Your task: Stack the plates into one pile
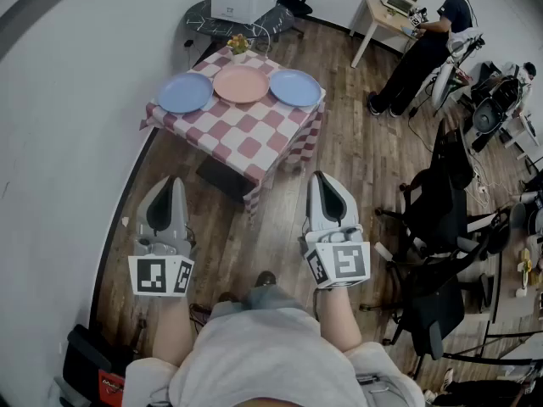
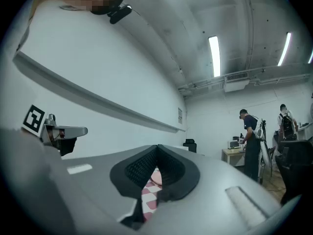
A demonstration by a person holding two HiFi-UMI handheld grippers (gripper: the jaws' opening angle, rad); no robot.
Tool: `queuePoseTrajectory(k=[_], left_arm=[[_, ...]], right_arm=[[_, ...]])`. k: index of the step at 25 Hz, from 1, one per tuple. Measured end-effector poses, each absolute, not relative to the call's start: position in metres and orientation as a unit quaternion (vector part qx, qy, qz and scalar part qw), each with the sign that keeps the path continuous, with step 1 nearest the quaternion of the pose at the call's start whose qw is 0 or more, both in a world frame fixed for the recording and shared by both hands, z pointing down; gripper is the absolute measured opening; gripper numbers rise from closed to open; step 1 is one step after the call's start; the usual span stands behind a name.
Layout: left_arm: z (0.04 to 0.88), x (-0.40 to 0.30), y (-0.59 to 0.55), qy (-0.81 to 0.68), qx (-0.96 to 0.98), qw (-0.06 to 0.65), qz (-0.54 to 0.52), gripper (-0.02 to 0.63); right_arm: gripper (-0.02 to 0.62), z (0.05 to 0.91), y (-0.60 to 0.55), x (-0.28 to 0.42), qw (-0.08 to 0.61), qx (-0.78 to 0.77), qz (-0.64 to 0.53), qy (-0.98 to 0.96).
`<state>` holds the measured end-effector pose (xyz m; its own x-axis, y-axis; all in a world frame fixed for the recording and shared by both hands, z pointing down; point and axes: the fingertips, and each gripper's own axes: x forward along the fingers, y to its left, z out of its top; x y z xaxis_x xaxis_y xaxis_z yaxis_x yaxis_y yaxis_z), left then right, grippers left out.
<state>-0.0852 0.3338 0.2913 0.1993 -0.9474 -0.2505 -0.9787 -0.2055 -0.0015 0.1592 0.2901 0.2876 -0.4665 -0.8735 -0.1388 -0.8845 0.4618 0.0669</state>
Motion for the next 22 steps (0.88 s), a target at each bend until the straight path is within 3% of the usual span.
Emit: queuePoseTrajectory(k=[22], left_arm=[[0.281, -0.068, 0.286, 0.642, -0.754, 0.094, 0.102, 0.002]], right_arm=[[0.002, 0.28, 0.231, 0.179, 0.066, -0.506, 0.063, 0.858]])
